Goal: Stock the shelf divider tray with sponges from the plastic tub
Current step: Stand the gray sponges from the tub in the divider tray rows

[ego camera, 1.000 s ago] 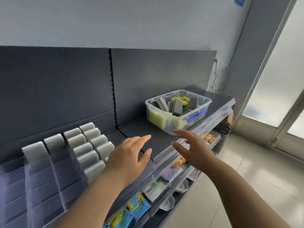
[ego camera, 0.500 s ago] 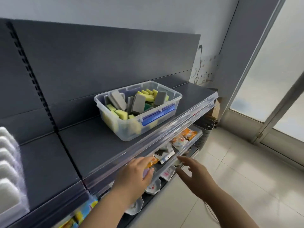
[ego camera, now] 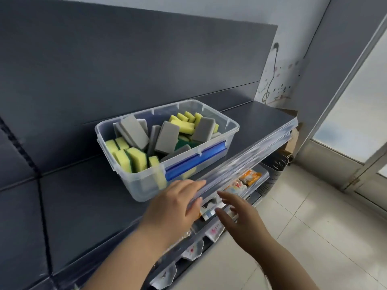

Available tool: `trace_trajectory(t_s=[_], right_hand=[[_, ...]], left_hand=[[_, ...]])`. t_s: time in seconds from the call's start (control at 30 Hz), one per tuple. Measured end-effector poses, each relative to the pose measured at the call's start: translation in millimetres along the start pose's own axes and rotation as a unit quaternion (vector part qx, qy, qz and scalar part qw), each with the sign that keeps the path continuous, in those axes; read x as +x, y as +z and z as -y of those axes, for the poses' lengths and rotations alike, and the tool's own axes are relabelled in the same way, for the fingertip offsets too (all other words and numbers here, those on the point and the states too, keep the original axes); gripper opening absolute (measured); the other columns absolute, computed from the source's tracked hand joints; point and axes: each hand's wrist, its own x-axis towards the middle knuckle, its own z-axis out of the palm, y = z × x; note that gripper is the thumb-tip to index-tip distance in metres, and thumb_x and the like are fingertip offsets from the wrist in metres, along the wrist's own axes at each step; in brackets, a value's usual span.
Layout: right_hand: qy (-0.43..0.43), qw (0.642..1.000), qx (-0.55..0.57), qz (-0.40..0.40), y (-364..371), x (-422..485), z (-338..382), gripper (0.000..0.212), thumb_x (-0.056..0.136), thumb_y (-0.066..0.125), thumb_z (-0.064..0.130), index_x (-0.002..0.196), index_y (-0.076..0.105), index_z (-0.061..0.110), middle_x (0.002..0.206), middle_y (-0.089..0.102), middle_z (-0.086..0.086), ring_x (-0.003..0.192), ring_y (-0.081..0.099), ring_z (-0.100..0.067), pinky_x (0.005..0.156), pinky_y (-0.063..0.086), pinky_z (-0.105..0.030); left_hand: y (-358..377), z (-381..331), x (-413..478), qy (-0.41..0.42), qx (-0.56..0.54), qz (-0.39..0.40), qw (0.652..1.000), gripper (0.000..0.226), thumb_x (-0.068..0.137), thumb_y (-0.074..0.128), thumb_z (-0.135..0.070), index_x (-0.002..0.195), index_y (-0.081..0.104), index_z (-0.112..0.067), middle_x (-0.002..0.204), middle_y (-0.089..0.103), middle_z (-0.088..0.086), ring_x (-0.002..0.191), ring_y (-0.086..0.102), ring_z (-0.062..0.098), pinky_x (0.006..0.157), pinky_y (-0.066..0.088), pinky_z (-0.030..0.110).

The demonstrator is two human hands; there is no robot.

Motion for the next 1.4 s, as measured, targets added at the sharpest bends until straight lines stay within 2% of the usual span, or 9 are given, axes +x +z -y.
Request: trace_trajectory(t_s=[0.2, 0.4, 0.6, 0.73, 0.9, 1.0, 1.13, 1.27, 1.4], right_hand=[[-0.052, 0.998, -0.041, -0.023, -45, 89, 19, 0.041, 0.078, 0.045, 0.060, 0.118, 0.035, 0.061, 0.113, 0.046, 0.033, 0.105, 0.047, 0.011, 0.091, 0.040, -0.018], [-0.098, 0.995, -0.005, -0.023, -51, 166, 30, 0.037, 0.081, 0.052, 0.047, 0.118, 0.048, 0.049, 0.110, 0.058, 0.020, 0.103, 0.054, 0.006, 0.090, 0.046, -0.020], [-0.114, 0.972, -0.085, 0.188, -30, 251, 38, 0.040, 0.083, 0.065, 0.034, 0.122, 0.055, 0.027, 0.116, 0.060, 0.009, 0.101, 0.056, -0.004, 0.091, 0.046, -0.022], [-0.131, 0.898, -0.201, 0.370, -12, 291, 37, 0.060, 0.072, 0.072, 0.047, 0.125, 0.051, 0.029, 0.117, 0.058, 0.010, 0.095, 0.053, -0.006, 0.084, 0.042, -0.021], [-0.210, 0.833, -0.275, 0.432, 9, 307, 33, 0.064, 0.067, 0.073, 0.049, 0.123, 0.049, 0.030, 0.114, 0.055, 0.005, 0.094, 0.053, -0.015, 0.079, 0.048, -0.029], [-0.242, 0.829, -0.211, 0.458, 1, 318, 32, 0.051, 0.067, 0.073, 0.044, 0.113, 0.053, 0.033, 0.103, 0.054, 0.011, 0.086, 0.053, -0.007, 0.070, 0.047, -0.023], [-0.237, 0.868, -0.053, 0.433, -29, 346, 31, 0.027, 0.072, 0.069, 0.047, 0.093, 0.057, 0.036, 0.084, 0.060, 0.014, 0.074, 0.055, 0.001, 0.058, 0.041, -0.011], [-0.126, 0.875, 0.210, 0.417, -41, 364, 18, 0.032, 0.078, 0.070, 0.032, 0.108, 0.059, 0.027, 0.100, 0.066, 0.002, 0.086, 0.066, -0.010, 0.075, 0.054, -0.027], [-0.088, 0.867, 0.309, 0.382, -50, 371, 9, 0.032, 0.085, 0.063, 0.018, 0.116, 0.057, 0.015, 0.106, 0.066, -0.012, 0.093, 0.067, -0.019, 0.077, 0.055, -0.026]], left_hand=[[-16, 40, 74, 0.052, 0.026, -0.039, 0.998, 0.038, 0.089, 0.045, -0.027, 0.121, 0.060, -0.013, 0.108, 0.065, 0.001, 0.101, 0.060, 0.015, 0.083, 0.052, 0.029], [-28, 90, 108, -0.003, 0.090, -0.066, 0.994, 0.036, 0.081, 0.061, -0.014, 0.117, 0.063, -0.011, 0.106, 0.066, 0.004, 0.096, 0.063, 0.018, 0.083, 0.047, 0.026], [-32, 122, 104, -0.143, 0.114, -0.063, 0.981, 0.037, 0.081, 0.064, -0.011, 0.118, 0.063, -0.014, 0.111, 0.065, 0.005, 0.101, 0.061, 0.020, 0.082, 0.044, 0.028], [-31, 121, 99, -0.221, 0.143, -0.097, 0.960, 0.033, 0.086, 0.062, -0.016, 0.118, 0.062, -0.020, 0.112, 0.064, 0.000, 0.102, 0.059, 0.014, 0.077, 0.045, 0.026], [-27, 107, 96, -0.292, 0.177, -0.135, 0.930, 0.028, 0.089, 0.061, -0.020, 0.116, 0.064, -0.022, 0.110, 0.064, -0.004, 0.099, 0.051, 0.004, 0.073, 0.048, 0.028], [-22, 94, 101, -0.328, 0.200, -0.137, 0.913, 0.033, 0.083, 0.063, -0.016, 0.115, 0.065, -0.023, 0.108, 0.064, -0.007, 0.089, 0.047, 0.000, 0.066, 0.045, 0.024], [-15, 79, 111, -0.358, 0.211, -0.124, 0.901, 0.032, 0.082, 0.064, -0.018, 0.113, 0.066, -0.025, 0.106, 0.064, -0.010, 0.081, 0.047, -0.016, 0.057, 0.039, 0.016], [4, 78, 125, -0.394, 0.208, -0.092, 0.891, 0.032, 0.090, 0.048, -0.034, 0.120, 0.057, -0.039, 0.111, 0.048, -0.031, 0.085, 0.046, -0.010, 0.063, 0.036, 0.009], [19, 78, 149, -0.385, 0.195, 0.011, 0.902, 0.031, 0.093, 0.045, -0.040, 0.123, 0.049, -0.046, 0.111, 0.044, -0.035, 0.099, 0.047, -0.007, 0.079, 0.041, 0.013]])
